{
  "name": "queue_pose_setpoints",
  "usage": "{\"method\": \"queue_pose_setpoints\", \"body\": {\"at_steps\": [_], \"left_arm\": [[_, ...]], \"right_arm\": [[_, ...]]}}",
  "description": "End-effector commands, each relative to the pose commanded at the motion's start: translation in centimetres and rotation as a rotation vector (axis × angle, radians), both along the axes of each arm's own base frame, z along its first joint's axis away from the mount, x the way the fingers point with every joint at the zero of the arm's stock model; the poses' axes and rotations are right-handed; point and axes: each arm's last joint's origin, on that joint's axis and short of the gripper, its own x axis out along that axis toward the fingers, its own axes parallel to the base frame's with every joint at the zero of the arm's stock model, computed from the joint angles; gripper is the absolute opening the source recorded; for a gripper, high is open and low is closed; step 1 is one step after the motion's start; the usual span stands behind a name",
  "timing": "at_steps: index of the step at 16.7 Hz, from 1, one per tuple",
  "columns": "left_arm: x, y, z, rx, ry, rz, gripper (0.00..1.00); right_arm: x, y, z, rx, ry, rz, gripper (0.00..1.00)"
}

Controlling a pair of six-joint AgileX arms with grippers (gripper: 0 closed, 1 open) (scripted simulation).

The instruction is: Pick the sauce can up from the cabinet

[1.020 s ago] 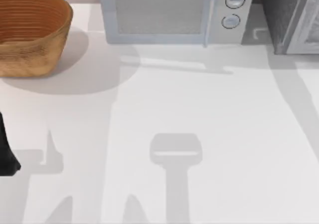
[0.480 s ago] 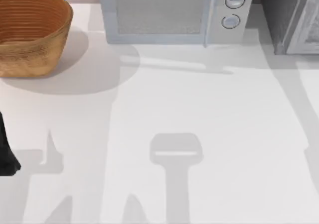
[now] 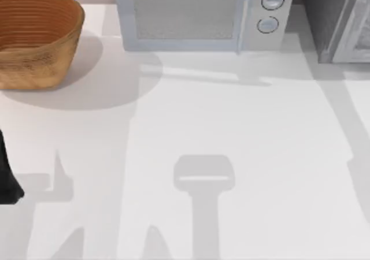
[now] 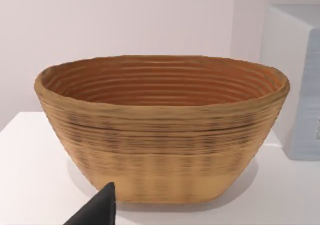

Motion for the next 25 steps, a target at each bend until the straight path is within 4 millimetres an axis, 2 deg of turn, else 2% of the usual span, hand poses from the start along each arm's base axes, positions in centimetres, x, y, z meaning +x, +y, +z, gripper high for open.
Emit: {"method": "queue_pose_setpoints", "body": {"at_steps": [5,11,24,25], "left_arm": [[0.0,0.0,0.0,0.0,0.0,0.0,1.0],[0.0,0.0,0.0,0.0,0.0,0.0,1.0],[0.0,0.0,0.0,0.0,0.0,0.0,1.0],[0.0,0.0,0.0,0.0,0.0,0.0,1.0]], "right_arm": [[3.0,-0.1,-0.2,0.0,0.0,0.0,1.0],[3.5,-0.2,-0.3,0.0,0.0,0.0,1.0],[3.5,-0.2,-0.3,0.0,0.0,0.0,0.02],[3.5,-0.2,-0.3,0.0,0.0,0.0,0.0]]}}
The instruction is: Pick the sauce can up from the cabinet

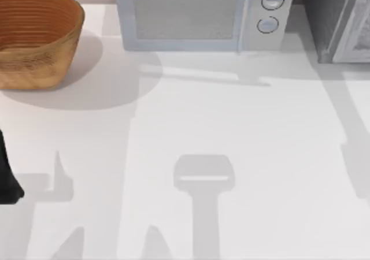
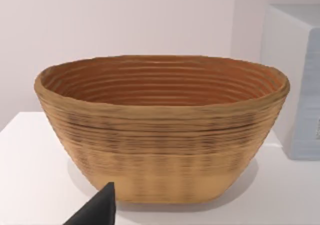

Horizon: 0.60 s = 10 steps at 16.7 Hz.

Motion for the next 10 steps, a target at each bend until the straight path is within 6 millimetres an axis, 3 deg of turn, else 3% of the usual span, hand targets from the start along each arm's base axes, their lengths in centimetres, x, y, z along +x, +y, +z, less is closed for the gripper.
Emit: {"method": "queue_pose_setpoints", "body": {"at_steps": [10], "left_arm": [[0.0,0.0,0.0,0.0,0.0,0.0,1.0]], "right_arm": [[-0.62,0.16,0.44,0.003,-0.006,0.003,0.0]]}}
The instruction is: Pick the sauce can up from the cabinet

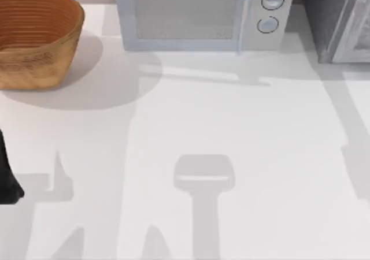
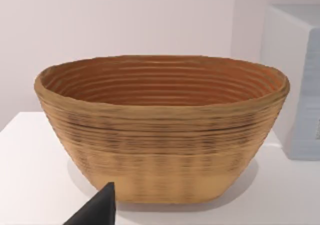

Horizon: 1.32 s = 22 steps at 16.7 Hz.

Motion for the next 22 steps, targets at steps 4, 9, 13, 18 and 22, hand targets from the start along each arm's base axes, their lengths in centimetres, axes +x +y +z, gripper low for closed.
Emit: {"method": "queue_pose_setpoints", "body": {"at_steps": [4,9,13,18,22], "left_arm": [[0.0,0.0,0.0,0.0,0.0,0.0,1.0],[0.0,0.0,0.0,0.0,0.0,0.0,1.0],[0.0,0.0,0.0,0.0,0.0,0.0,1.0],[0.0,0.0,0.0,0.0,0.0,0.0,1.0],[0.0,0.0,0.0,0.0,0.0,0.0,1.0]], "right_arm": [[-5.4,0.6,2.9,0.006,-0.025,0.008,0.0],[-14.1,0.4,5.2,0.002,-0.007,0.003,0.0],[-17.4,0.1,5.6,-0.001,0.006,0.0,0.0],[-17.7,-0.1,5.7,0.002,-0.007,-0.003,0.0],[-21.1,-1.4,5.7,0.004,-0.092,0.006,0.0]]}}
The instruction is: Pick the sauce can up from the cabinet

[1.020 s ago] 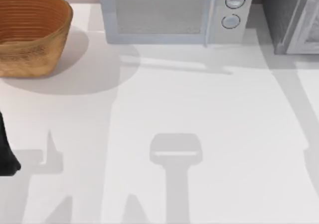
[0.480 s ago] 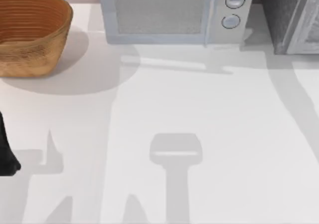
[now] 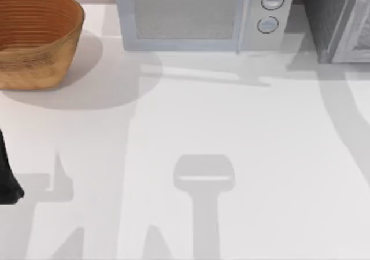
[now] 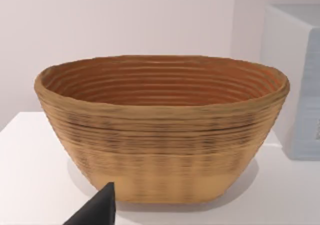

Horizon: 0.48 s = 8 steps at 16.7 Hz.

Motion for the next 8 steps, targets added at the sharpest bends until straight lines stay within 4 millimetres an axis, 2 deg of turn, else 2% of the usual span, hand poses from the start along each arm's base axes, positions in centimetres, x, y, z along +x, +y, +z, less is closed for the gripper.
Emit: {"method": "queue_pose_setpoints", "body": {"at_steps": [2,4,6,8], "left_arm": [[0.0,0.0,0.0,0.0,0.0,0.0,1.0],[0.0,0.0,0.0,0.0,0.0,0.0,1.0],[0.0,0.0,0.0,0.0,0.0,0.0,1.0],[0.0,0.0,0.0,0.0,0.0,0.0,1.0]], "right_arm": [[-2.7,-0.9,-0.8,-0.004,-0.053,0.011,0.0],[-5.2,-1.6,-2.7,-0.013,-0.089,0.022,0.0],[-7.1,-2.2,-6.1,-0.027,-0.098,0.034,0.0],[-8.2,-2.7,-10.7,-0.04,-0.084,0.043,0.0]]}}
